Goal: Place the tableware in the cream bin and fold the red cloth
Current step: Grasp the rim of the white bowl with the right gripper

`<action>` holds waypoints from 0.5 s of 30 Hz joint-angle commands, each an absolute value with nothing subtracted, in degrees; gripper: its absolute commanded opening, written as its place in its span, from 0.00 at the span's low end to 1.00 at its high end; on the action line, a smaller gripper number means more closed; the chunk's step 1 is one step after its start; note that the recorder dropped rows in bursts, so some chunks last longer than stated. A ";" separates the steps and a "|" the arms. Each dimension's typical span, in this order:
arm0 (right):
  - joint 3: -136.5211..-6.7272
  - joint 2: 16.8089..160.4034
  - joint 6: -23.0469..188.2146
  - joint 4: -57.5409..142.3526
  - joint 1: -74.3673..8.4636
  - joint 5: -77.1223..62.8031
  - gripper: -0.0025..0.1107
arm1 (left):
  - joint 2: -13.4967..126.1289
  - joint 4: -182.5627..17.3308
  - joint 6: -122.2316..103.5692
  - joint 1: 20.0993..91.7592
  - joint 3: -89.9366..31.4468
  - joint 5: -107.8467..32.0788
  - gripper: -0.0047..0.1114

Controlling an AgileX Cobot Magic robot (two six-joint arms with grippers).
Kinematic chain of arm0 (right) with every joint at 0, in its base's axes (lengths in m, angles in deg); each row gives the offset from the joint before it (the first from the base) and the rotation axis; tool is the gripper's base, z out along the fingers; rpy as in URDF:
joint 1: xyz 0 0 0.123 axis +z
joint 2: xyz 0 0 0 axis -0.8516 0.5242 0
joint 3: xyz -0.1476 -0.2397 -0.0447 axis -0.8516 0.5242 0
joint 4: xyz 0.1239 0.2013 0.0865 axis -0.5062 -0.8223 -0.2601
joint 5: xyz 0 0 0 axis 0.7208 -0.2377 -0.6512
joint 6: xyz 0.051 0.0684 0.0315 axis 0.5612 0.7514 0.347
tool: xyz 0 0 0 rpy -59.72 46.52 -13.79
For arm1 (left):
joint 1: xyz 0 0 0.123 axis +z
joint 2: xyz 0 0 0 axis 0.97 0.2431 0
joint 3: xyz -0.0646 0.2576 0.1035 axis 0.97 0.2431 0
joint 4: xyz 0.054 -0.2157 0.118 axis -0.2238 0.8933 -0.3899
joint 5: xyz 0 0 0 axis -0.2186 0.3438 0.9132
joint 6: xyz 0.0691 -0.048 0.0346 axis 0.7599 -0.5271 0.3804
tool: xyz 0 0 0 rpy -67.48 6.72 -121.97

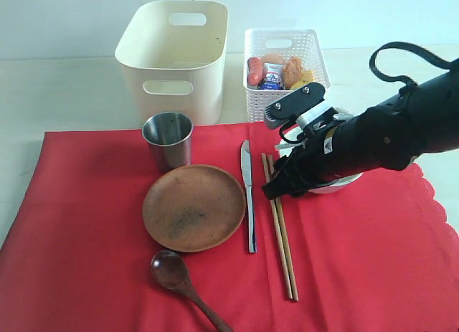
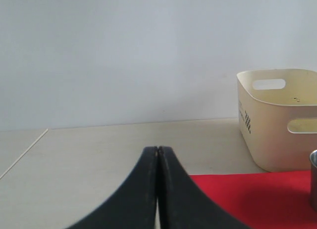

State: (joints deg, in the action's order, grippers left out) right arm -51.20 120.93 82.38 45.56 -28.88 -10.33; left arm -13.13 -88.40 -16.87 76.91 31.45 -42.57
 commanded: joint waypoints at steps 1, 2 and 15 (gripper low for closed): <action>-51.14 122.53 82.24 45.89 -29.18 -8.79 0.35 | -13.50 -88.49 -17.06 76.97 31.45 -42.66 0.04; -51.14 122.53 82.34 45.89 -29.18 -9.08 0.27 | -13.50 -88.49 -17.06 76.97 31.45 -42.66 0.04; -51.14 108.06 82.45 44.85 -29.05 -17.57 0.02 | -13.50 -88.49 -17.06 76.97 31.45 -42.66 0.04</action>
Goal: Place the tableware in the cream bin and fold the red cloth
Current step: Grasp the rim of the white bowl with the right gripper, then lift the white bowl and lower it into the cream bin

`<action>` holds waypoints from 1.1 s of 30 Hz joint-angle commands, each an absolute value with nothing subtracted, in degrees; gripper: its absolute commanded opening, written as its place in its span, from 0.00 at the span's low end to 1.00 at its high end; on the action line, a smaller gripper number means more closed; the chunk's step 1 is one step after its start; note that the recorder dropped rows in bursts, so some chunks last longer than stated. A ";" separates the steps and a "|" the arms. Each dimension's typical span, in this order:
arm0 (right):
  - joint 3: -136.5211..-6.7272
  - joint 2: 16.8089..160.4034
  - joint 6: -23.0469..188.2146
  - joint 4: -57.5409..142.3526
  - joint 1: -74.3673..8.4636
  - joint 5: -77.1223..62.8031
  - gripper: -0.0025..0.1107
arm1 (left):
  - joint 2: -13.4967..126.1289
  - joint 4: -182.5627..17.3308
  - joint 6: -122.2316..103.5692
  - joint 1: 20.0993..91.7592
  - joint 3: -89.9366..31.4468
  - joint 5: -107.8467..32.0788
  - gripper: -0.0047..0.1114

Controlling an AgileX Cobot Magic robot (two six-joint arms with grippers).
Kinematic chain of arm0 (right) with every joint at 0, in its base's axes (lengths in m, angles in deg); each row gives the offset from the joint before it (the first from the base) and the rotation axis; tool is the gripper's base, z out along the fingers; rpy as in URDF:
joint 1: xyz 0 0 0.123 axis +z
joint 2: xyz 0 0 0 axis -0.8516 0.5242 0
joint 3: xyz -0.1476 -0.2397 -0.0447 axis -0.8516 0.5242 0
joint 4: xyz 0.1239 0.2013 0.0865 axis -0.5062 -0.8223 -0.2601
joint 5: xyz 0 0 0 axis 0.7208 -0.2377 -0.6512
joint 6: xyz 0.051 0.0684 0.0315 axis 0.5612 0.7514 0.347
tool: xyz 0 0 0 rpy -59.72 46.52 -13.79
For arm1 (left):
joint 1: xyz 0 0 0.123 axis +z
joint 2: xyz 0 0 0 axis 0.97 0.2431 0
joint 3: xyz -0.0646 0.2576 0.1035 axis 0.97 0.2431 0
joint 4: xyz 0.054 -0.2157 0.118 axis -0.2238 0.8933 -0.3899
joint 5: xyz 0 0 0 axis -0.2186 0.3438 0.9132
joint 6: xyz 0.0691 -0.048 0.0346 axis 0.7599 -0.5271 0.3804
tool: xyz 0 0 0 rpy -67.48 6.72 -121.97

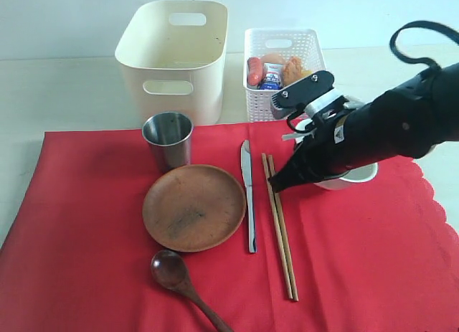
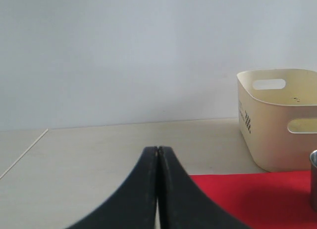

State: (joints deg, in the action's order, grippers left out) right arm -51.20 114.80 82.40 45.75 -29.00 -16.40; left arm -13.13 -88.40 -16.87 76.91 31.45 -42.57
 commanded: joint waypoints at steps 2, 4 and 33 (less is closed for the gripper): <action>-51.14 104.44 82.45 44.29 -29.05 -16.83 0.02 | -13.50 -88.49 -17.06 76.97 31.45 -42.66 0.04; -51.14 100.79 82.45 44.29 -29.05 -14.23 0.02 | -13.50 -88.49 -17.06 76.97 31.45 -42.66 0.04; -89.01 134.54 127.05 84.88 -26.21 22.12 0.02 | -13.50 -88.49 -17.06 76.97 31.45 -42.66 0.04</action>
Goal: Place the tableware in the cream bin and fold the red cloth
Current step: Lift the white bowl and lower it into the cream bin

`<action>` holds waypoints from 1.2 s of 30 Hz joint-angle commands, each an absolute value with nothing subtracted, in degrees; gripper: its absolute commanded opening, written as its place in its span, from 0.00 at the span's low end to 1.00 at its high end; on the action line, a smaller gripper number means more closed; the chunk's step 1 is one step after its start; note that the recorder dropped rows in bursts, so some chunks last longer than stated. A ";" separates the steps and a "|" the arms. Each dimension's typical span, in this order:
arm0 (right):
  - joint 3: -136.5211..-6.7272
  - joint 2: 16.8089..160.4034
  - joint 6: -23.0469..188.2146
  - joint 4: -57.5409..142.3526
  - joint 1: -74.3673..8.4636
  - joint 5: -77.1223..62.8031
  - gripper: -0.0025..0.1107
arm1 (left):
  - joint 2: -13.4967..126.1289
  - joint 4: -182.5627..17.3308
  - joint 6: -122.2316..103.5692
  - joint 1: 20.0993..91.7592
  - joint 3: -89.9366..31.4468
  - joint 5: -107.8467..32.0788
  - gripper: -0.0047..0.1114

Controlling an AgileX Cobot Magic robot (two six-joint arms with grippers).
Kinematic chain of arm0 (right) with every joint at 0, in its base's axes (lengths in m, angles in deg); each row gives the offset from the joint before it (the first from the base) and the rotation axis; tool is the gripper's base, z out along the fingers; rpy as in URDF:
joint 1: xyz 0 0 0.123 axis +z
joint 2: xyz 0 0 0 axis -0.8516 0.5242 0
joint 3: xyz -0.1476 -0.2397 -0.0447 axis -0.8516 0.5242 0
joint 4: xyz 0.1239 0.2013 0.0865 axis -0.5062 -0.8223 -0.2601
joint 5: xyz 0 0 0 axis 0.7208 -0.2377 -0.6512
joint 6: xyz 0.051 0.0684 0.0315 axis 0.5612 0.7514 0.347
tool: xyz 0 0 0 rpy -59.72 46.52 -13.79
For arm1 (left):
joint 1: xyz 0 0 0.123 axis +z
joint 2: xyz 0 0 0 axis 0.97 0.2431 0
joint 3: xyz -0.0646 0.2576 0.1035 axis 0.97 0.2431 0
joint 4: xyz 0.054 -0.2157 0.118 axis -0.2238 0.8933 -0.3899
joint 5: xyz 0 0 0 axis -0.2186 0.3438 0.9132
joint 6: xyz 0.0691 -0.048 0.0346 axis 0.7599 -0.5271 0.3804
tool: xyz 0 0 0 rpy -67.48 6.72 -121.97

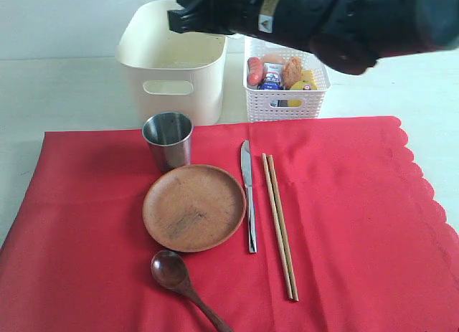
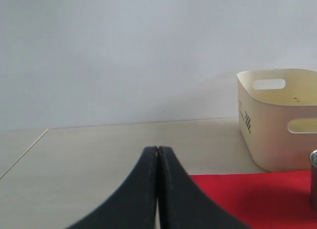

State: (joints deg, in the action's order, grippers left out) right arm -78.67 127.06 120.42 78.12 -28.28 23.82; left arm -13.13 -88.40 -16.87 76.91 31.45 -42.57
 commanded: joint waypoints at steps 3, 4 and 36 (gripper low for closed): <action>-95.32 139.13 128.87 85.00 -24.71 15.82 0.02 | -13.50 -88.49 -17.06 76.97 31.45 -42.66 0.04; -97.22 140.42 128.87 84.89 -24.15 12.86 0.02 | -13.50 -88.49 -17.06 76.97 31.45 -42.66 0.04; -101.71 137.41 128.29 85.11 -22.42 -25.38 0.20 | -13.50 -88.49 -17.06 76.97 31.45 -42.66 0.04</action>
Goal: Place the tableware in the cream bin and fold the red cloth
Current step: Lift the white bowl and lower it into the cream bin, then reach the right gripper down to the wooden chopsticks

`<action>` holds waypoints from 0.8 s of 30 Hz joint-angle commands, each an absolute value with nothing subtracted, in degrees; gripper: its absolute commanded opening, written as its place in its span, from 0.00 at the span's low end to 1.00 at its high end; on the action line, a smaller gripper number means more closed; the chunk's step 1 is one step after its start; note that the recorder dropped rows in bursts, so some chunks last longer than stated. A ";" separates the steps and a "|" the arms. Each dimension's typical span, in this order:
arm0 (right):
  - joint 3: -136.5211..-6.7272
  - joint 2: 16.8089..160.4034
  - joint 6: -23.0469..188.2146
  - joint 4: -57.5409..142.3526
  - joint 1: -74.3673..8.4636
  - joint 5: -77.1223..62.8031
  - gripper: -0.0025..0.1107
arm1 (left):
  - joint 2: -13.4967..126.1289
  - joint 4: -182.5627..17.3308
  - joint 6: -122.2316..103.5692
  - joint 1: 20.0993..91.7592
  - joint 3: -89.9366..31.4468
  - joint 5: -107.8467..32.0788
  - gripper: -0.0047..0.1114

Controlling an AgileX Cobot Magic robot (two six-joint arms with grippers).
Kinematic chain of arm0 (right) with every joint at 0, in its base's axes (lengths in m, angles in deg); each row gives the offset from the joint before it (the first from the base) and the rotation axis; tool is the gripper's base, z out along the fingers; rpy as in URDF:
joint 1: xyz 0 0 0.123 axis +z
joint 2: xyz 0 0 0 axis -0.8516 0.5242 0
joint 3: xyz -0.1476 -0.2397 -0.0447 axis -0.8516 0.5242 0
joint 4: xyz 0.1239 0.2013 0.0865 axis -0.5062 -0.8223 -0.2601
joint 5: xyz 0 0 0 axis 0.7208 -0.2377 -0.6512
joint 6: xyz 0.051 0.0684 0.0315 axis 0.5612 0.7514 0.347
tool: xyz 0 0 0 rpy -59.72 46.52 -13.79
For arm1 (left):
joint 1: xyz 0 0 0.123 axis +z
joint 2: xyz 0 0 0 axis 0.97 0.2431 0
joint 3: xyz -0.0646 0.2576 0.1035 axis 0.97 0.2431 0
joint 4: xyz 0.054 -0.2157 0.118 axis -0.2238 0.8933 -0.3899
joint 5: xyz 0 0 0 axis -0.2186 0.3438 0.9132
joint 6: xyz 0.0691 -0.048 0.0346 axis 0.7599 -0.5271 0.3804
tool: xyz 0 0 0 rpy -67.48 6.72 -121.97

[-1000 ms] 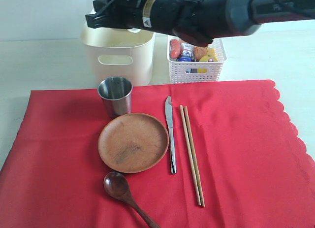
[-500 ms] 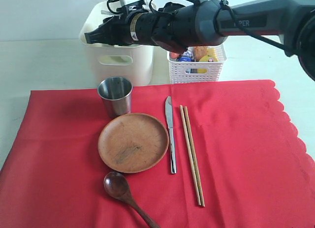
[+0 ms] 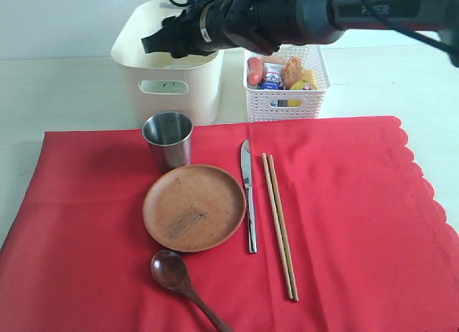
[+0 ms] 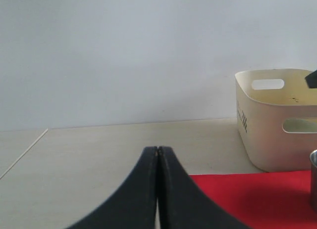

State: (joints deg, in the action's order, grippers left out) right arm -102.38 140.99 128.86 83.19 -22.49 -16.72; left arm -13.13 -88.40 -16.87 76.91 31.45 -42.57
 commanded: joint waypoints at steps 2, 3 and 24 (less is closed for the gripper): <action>-100.15 135.26 128.29 85.11 -22.42 -27.27 0.04 | -13.50 -88.49 -17.06 76.97 31.45 -42.66 0.04; -99.27 134.34 128.29 85.11 -22.42 -27.39 0.02 | -13.50 -88.49 -17.06 76.97 31.45 -42.66 0.04; -56.32 106.90 133.00 84.47 -22.42 -14.33 0.02 | -13.50 -88.49 -17.06 76.97 31.45 -42.66 0.04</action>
